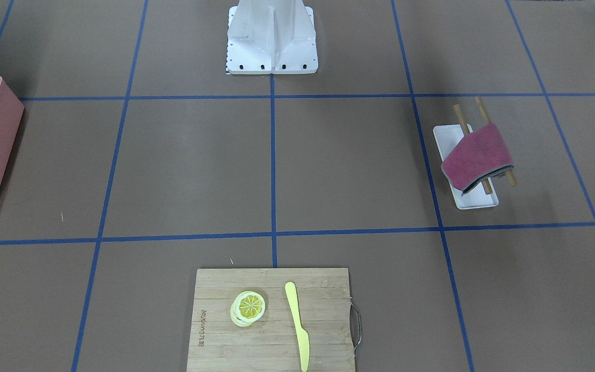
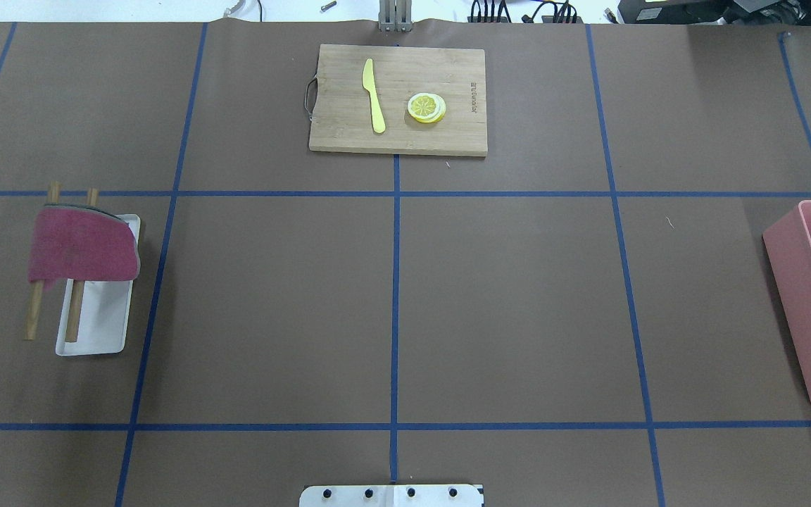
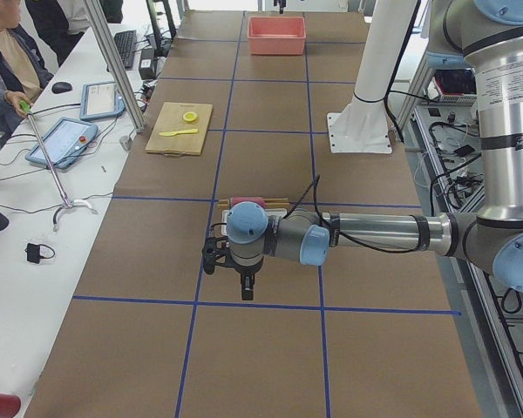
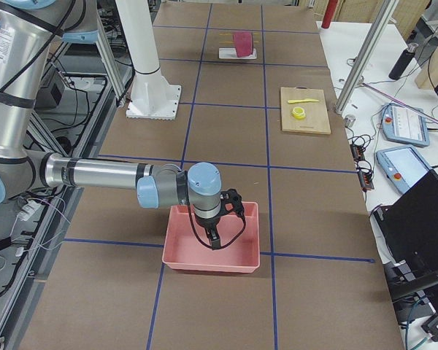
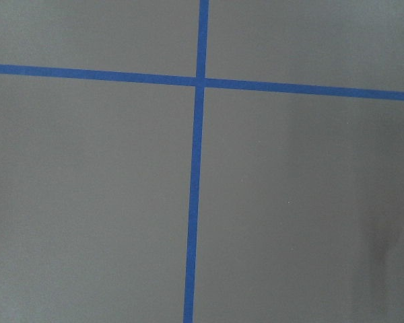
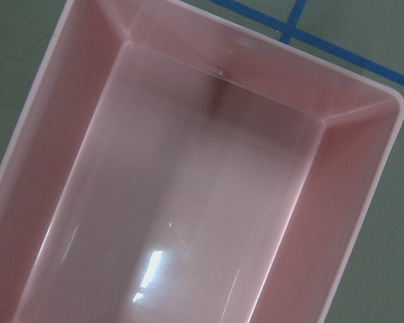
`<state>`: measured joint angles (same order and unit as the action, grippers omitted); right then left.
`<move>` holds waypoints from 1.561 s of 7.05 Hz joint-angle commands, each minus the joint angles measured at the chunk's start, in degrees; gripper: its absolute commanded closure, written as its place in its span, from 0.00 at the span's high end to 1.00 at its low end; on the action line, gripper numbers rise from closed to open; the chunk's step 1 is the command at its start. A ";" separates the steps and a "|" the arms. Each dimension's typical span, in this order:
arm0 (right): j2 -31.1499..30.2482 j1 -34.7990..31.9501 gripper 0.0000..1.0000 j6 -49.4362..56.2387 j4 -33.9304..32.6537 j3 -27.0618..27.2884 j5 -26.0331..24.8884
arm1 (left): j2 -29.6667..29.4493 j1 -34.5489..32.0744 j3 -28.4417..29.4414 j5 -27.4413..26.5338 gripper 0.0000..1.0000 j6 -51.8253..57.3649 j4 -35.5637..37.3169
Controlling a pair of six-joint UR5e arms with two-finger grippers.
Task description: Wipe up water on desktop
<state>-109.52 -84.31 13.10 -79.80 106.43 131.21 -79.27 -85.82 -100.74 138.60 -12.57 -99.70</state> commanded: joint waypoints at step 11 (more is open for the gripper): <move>3.86 0.02 1.00 -1.06 -0.27 -1.14 0.97 | -0.44 0.65 -3.50 1.93 0.98 -0.09 -7.41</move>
<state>-106.49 -84.32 12.06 -79.97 105.30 132.14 -79.89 -85.17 -104.68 139.57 -12.78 -104.56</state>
